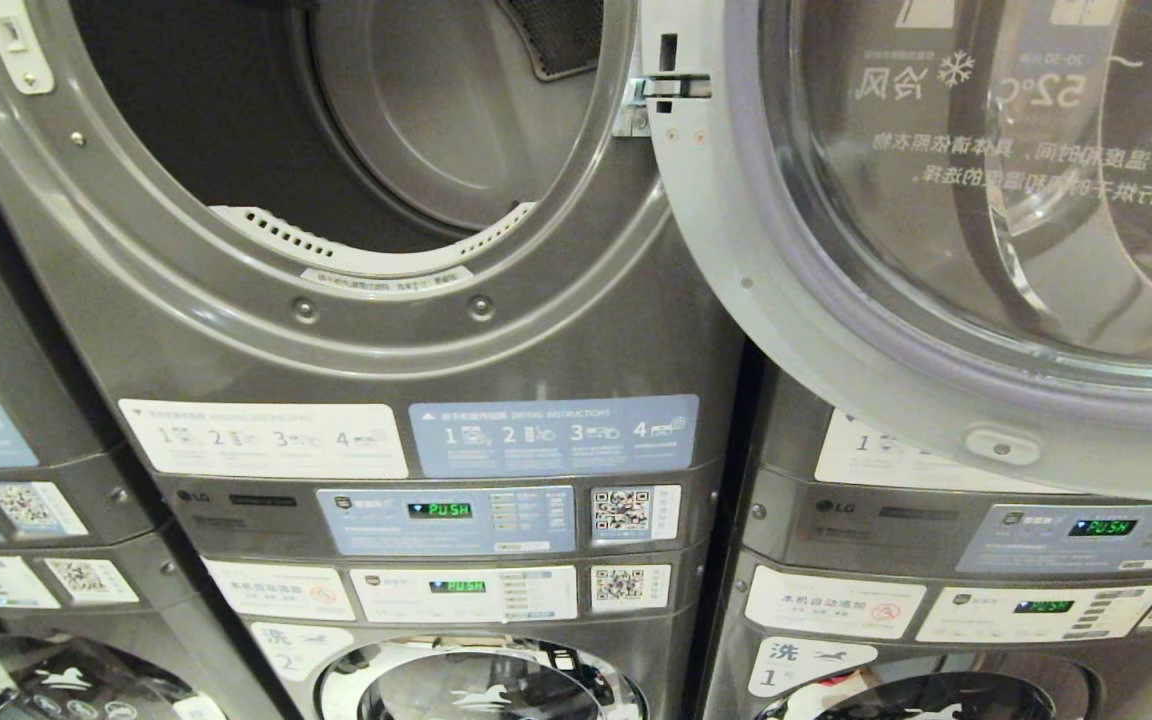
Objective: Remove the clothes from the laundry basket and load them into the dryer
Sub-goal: Take the clothes out of the basket
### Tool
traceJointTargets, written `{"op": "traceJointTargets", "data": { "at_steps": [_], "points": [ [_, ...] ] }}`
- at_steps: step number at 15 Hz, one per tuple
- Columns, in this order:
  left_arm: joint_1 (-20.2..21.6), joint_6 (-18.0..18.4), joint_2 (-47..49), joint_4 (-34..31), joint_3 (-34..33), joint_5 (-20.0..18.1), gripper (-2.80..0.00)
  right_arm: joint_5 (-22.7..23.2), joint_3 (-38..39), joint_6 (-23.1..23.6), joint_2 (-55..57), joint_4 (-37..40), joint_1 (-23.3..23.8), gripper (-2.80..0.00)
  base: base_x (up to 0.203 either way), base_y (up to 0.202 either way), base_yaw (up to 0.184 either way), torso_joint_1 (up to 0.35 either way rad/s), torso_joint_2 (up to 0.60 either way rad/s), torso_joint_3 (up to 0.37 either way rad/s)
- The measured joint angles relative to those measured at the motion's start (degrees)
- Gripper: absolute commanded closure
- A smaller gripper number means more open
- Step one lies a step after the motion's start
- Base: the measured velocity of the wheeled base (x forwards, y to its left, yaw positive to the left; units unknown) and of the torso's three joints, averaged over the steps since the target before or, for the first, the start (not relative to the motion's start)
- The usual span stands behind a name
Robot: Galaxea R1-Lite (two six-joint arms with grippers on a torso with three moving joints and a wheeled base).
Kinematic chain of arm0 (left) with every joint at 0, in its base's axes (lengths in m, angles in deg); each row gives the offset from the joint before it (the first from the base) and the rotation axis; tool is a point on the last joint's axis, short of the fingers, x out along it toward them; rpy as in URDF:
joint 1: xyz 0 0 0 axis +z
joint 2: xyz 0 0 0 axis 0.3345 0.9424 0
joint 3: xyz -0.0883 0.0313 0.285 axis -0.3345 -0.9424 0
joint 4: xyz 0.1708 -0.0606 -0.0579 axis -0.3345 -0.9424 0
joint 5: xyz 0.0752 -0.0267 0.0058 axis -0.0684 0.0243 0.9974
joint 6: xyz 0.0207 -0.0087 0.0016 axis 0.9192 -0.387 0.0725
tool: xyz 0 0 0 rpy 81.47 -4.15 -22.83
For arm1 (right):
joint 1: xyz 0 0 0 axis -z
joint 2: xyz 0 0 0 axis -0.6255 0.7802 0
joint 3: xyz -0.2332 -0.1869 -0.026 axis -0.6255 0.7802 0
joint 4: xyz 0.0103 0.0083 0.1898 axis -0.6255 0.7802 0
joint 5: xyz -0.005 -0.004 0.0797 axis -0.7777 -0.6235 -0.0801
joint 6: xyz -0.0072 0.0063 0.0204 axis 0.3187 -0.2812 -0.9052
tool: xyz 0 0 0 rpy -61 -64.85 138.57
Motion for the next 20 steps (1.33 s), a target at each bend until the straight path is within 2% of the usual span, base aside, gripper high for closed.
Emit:
{"op": "traceJointTargets", "data": {
  "at_steps": [15,18,20],
  "points": [
    [0.0,-0.6,0.0,-0.1,0.1,0.1,0.0,0.0,0.0,-0.6,0.0,0.0,0.0,0.0,0.0,0.0,0.0,-0.058,0.12,0.065],
    [0.0,0.1,0.0,-0.1,0.1,-0.1,0.0,-0.2,0.0,-3.2,0.0,-0.2,0.0,0.0,0.0,0.0,0.0,-0.055,0.12,0.062],
    [0.0,1.4,0.0,-0.1,0.1,-0.4,0.0,-0.1,0.0,-2.9,0.0,-0.2,0.0,0.0,0.0,0.0,0.0,-0.056,0.12,0.068]
  ]
}}
